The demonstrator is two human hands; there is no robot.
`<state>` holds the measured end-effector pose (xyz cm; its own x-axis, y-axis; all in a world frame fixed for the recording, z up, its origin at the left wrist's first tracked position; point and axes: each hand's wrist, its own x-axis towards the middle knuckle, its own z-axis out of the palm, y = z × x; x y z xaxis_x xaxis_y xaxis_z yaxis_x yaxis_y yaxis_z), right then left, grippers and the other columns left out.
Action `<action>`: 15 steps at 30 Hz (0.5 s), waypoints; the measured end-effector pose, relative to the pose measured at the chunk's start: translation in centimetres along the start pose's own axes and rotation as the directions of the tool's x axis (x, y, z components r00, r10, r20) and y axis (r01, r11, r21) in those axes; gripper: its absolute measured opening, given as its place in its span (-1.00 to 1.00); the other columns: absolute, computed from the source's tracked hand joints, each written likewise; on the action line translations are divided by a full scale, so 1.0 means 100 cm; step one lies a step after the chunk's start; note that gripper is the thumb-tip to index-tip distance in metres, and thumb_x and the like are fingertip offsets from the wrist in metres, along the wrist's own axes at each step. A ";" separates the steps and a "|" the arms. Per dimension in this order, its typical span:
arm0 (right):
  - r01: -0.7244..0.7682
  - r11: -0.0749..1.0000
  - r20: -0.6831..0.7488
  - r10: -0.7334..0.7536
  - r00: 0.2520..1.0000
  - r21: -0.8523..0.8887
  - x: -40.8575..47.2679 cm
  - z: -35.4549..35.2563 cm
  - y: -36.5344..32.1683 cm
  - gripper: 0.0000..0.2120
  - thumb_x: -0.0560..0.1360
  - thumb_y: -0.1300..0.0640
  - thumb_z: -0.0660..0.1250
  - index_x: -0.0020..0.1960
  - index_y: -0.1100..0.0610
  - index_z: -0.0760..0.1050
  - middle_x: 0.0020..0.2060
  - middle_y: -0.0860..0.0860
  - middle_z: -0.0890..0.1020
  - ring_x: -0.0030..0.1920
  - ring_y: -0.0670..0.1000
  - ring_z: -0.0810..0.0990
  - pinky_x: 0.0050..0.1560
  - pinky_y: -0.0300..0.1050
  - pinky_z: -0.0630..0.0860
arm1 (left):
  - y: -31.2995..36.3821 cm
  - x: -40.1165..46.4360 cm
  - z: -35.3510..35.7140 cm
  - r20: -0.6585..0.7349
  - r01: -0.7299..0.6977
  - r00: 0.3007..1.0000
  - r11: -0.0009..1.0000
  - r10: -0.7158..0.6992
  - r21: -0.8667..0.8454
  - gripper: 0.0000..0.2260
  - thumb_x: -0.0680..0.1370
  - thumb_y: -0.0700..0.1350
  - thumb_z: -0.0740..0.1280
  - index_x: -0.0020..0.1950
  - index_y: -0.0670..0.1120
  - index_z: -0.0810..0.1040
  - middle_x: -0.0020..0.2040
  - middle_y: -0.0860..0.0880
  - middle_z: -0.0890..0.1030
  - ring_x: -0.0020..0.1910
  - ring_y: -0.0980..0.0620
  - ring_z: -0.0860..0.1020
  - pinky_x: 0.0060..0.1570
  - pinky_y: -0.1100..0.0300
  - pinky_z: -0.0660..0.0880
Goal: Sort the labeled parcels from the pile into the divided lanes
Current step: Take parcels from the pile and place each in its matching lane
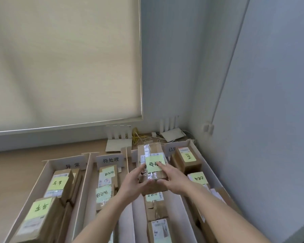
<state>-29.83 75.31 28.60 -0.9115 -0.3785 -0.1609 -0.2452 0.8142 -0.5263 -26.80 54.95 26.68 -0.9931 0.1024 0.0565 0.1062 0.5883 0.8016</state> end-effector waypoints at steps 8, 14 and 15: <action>-0.018 0.995 0.124 0.005 0.992 0.101 0.059 0.070 0.100 -0.25 0.62 -0.09 0.32 0.64 -0.20 -0.07 0.61 -0.17 0.11 0.57 0.02 0.21 0.54 0.13 0.27 | -0.080 0.041 0.090 0.050 0.164 0.986 0.985 -0.161 -0.053 -0.29 0.47 0.14 0.48 0.55 0.12 0.26 0.32 0.26 0.43 0.33 0.21 0.41 0.26 0.30 0.37; -0.033 0.990 0.173 0.009 0.985 0.134 0.098 0.108 0.134 -0.25 0.63 -0.08 0.31 0.65 -0.19 -0.07 0.62 -0.18 0.06 0.59 0.02 0.17 0.55 0.12 0.24 | -0.124 0.068 0.118 0.058 0.223 0.973 0.974 -0.221 -0.032 -0.30 0.49 0.10 0.47 0.55 0.12 0.23 0.31 0.29 0.41 0.29 0.27 0.40 0.28 0.32 0.35; -0.038 0.989 0.181 0.012 0.984 0.141 0.104 0.113 0.137 -0.25 0.63 -0.08 0.31 0.65 -0.20 -0.07 0.63 -0.17 0.05 0.59 0.02 0.17 0.55 0.12 0.25 | -0.129 0.072 0.120 0.057 0.231 0.972 0.973 -0.229 -0.018 -0.30 0.49 0.11 0.47 0.55 0.13 0.23 0.32 0.26 0.41 0.32 0.21 0.39 0.32 0.23 0.36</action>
<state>-38.92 77.54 10.31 -0.8398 -0.4422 -0.3151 -0.1619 0.7578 -0.6321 -34.74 57.74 9.54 -0.9866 0.0107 -0.1631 -0.1266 0.5813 0.8038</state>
